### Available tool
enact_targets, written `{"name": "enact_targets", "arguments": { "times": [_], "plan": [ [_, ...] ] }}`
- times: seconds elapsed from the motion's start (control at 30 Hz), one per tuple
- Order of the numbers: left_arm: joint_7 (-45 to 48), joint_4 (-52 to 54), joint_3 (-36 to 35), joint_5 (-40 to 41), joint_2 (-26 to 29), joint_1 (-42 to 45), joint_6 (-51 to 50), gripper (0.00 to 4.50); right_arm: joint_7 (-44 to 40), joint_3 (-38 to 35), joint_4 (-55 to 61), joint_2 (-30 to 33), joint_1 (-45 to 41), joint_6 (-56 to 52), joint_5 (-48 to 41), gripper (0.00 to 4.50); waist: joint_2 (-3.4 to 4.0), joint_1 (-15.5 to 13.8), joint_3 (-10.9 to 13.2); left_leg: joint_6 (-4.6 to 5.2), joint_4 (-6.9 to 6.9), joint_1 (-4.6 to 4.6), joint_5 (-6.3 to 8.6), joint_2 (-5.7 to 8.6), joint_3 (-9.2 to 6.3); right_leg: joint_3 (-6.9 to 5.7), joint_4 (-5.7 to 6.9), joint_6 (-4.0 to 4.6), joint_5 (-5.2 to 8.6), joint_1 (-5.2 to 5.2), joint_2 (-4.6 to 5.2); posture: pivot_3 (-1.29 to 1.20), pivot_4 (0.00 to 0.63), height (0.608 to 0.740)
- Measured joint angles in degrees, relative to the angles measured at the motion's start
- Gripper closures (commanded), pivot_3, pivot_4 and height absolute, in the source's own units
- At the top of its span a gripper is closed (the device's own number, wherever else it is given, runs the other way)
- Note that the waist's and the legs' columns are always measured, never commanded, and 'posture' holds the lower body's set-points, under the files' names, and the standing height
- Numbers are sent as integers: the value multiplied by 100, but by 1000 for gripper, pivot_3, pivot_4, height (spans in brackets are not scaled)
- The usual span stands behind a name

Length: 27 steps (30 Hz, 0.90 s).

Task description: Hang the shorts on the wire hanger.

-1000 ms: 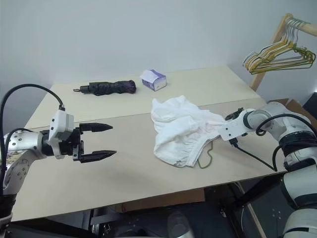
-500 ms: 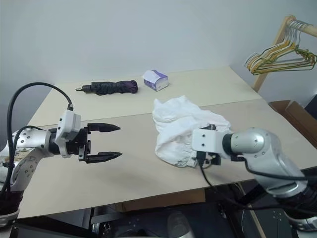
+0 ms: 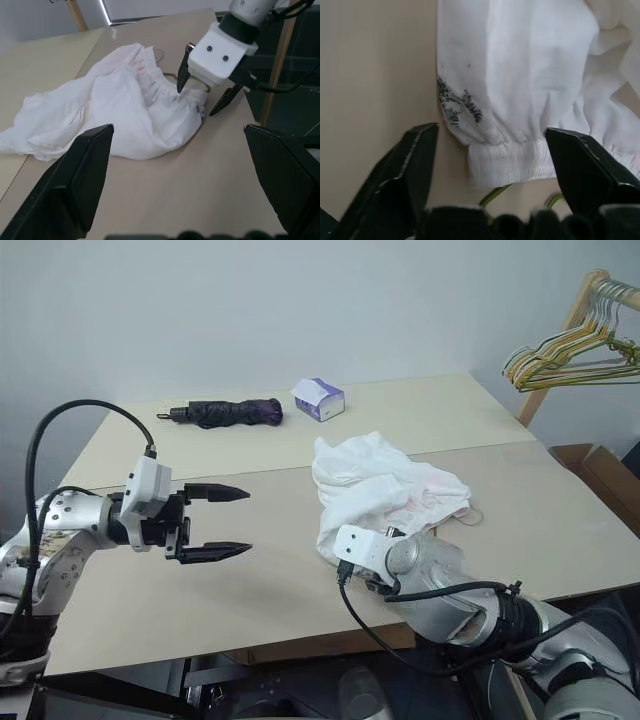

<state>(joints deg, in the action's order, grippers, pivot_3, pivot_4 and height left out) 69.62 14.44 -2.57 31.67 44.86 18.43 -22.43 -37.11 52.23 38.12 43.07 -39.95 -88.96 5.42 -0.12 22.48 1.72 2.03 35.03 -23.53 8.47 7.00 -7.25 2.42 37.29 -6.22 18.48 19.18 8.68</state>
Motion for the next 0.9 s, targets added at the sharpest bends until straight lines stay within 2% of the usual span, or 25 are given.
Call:
{"name": "enact_targets", "arguments": {
  "times": [0.27,0.43,0.57,0.63,0.7,0.83,0.9],
  "plan": [
    [-3,-52,348,-146,-294,237,189,0,485,443,66,339,-66,-3,-240,4418,-1,-16,-1,-1,3,0,1,1,0,1,2,-6,3,-1,1,-390,0,740],
    [168,-519,804,-527,-727,778,759,0,557,460,81,634,-136,148,-417,4467,-3,-30,-1,2,8,-4,-1,6,0,-3,-1,-9,4,-5,2,-388,0,740],
    [706,-1647,1369,-1232,-1131,1656,2049,0,482,475,120,954,-144,514,-476,4467,-7,-63,-4,2,13,-6,-1,6,1,-5,-4,-26,10,-7,3,-403,0,740],
    [939,-2719,1689,-1695,-1510,2387,2936,0,433,478,126,1066,-125,710,-506,4467,-10,-63,-4,3,20,-8,-1,6,1,-6,-6,-38,12,-9,3,-423,0,740],
    [754,-4150,2062,-2422,-2017,3409,3476,0,421,485,104,1062,-137,842,-503,4467,-17,-91,-5,4,28,-21,-2,10,-5,-18,-19,-59,9,-13,3,-440,0,740],
    [112,-5465,2277,-3101,-2760,4307,3495,0,468,459,93,1040,-110,939,-497,4467,-17,87,-7,32,28,-28,7,27,0,-15,-15,-90,25,-2,37,-482,0,740],
    [-303,-6068,2316,-3321,-3369,4545,3097,0,541,374,79,1020,21,878,-497,4467,-19,211,-7,45,28,-32,9,37,4,-19,-9,-96,29,-3,54,-493,0,740]
  ]
}}
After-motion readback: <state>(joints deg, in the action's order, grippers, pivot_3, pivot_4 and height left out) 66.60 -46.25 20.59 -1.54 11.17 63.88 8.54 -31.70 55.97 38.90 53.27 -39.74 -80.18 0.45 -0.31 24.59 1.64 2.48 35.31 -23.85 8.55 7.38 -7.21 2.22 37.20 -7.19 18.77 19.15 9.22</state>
